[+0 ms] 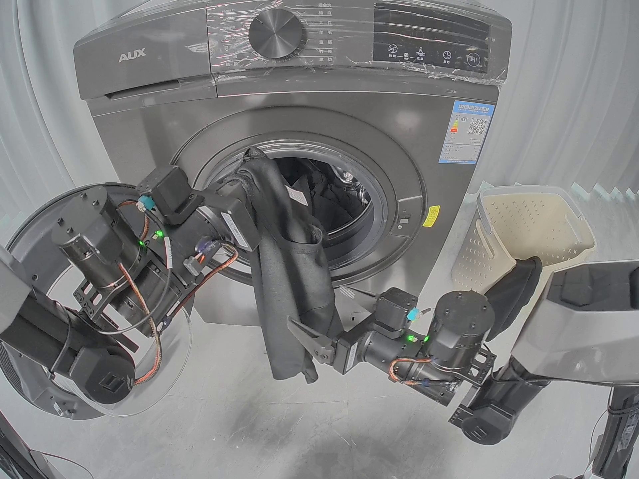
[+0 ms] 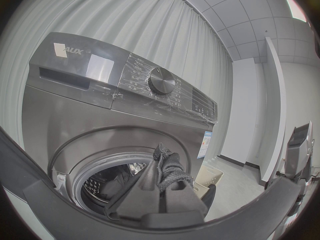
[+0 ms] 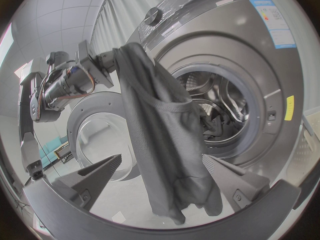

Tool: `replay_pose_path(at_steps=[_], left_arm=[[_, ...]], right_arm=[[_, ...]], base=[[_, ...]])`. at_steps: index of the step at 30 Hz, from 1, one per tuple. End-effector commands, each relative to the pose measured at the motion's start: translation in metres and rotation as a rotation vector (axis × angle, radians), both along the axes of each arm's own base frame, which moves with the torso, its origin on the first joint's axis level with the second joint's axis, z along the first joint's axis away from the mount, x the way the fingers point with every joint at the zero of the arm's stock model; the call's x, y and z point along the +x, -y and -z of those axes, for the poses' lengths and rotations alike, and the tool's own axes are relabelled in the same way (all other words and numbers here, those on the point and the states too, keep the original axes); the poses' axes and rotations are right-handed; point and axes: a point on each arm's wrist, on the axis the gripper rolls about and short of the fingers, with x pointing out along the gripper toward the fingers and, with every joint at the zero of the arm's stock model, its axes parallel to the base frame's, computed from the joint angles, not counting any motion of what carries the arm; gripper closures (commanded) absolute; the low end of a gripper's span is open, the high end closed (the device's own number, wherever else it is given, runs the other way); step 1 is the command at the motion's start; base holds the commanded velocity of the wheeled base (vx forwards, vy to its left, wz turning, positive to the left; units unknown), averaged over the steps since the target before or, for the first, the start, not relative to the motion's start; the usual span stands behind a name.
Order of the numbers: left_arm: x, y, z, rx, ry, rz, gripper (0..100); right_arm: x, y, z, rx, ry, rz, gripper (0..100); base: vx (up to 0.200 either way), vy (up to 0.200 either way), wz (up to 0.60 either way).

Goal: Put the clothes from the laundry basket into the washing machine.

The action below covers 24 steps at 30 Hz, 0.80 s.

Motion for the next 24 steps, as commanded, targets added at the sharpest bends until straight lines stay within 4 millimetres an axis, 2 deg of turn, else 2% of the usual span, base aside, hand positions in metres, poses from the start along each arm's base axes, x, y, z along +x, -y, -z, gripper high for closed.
replay_pose_path(at_steps=[1, 5, 12, 20, 24], left_arm=[[0.000, 0.000, -0.001, -0.002, 0.003, -0.001, 100], [0.000, 0.000, -0.001, -0.003, 0.005, 0.001, 100], [-0.005, 0.005, -0.004, -0.005, 0.012, 0.021, 100], [-0.008, 0.011, -0.005, -0.008, 0.014, 0.043, 100], [-0.009, 0.012, -0.005, -0.008, 0.014, 0.048, 100]], right_arm=[[0.017, -0.011, 0.021, -0.019, -0.008, -0.024, 0], [0.022, -0.015, 0.027, -0.019, -0.010, -0.027, 0], [0.052, -0.024, 0.038, -0.007, 0.010, 0.021, 0], [0.063, -0.040, 0.051, -0.020, -0.003, 0.033, 0], [0.072, -0.048, 0.051, 0.009, 0.027, 0.053, 0]], base=[[0.000, 0.000, 0.00], [0.000, 0.000, 0.00], [0.000, 0.000, 0.00], [0.000, 0.000, 0.00], [0.000, 0.000, 0.00]])
